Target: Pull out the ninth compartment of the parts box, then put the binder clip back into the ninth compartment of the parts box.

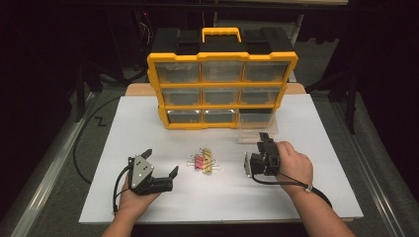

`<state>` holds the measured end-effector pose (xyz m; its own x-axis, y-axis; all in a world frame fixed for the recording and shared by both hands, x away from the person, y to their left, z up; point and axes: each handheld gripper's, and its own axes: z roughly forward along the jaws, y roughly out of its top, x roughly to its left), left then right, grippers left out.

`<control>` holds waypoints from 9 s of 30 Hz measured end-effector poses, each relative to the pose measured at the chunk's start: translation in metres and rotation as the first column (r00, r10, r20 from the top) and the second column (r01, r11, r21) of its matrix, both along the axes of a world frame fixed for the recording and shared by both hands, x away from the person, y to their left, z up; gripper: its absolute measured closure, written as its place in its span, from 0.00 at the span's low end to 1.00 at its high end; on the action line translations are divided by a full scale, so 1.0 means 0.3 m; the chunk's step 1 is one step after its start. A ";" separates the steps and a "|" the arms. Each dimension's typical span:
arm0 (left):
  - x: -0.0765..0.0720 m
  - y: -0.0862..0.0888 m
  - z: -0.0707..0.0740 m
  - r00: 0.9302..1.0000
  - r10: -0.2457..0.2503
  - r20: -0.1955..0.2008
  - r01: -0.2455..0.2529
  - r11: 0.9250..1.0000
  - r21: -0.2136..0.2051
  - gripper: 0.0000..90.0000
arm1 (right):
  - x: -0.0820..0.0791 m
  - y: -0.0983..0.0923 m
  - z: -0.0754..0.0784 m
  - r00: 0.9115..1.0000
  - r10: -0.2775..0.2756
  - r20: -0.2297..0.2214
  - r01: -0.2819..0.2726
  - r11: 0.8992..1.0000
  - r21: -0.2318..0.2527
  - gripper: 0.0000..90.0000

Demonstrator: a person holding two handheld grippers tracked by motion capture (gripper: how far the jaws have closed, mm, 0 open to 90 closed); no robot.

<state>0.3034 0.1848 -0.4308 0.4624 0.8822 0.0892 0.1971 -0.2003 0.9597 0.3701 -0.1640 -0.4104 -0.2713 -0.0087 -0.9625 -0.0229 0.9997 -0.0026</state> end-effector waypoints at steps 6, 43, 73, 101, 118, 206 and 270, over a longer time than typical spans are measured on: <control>0.000 -0.001 0.000 1.000 -0.002 0.001 0.002 1.000 0.000 0.00 | -0.026 -0.018 -0.037 0.999 -0.002 -0.045 0.002 1.000 -0.005 0.59; 0.008 -0.002 -0.007 1.000 0.000 -0.018 0.000 1.000 0.006 0.00 | -0.087 -0.103 -0.124 0.996 0.003 -0.087 -0.001 1.000 0.022 0.24; 0.009 0.000 -0.005 1.000 0.013 -0.008 -0.013 1.000 0.007 0.00 | -0.071 -0.137 -0.103 0.995 -0.012 -0.100 0.035 0.972 0.231 0.01; 0.024 -0.001 -0.013 0.998 0.025 -0.058 -0.026 1.000 -0.003 0.00 | -0.028 -0.226 -0.066 0.944 0.022 -0.330 0.242 0.634 0.735 0.01; 0.040 0.002 -0.022 0.995 0.053 -0.083 -0.054 0.999 -0.005 0.00 | -0.004 -0.256 -0.063 0.881 0.152 -0.448 0.390 0.304 0.869 0.01; 0.030 0.001 -0.011 0.998 0.009 -0.068 -0.010 1.000 -0.012 0.00 | 0.066 -0.192 0.018 0.532 0.103 -0.840 0.629 0.616 0.474 0.01; 0.029 0.006 -0.009 0.998 0.008 -0.060 -0.009 1.000 -0.013 0.00 | 0.139 0.229 0.072 0.381 0.264 -0.886 0.436 0.794 0.424 0.35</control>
<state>0.3120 0.1866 -0.4335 0.4593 0.8869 0.0500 0.2562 -0.1862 0.9485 0.4117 -0.0954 -0.3889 -0.8920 0.4486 0.0563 0.4248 0.7891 0.4437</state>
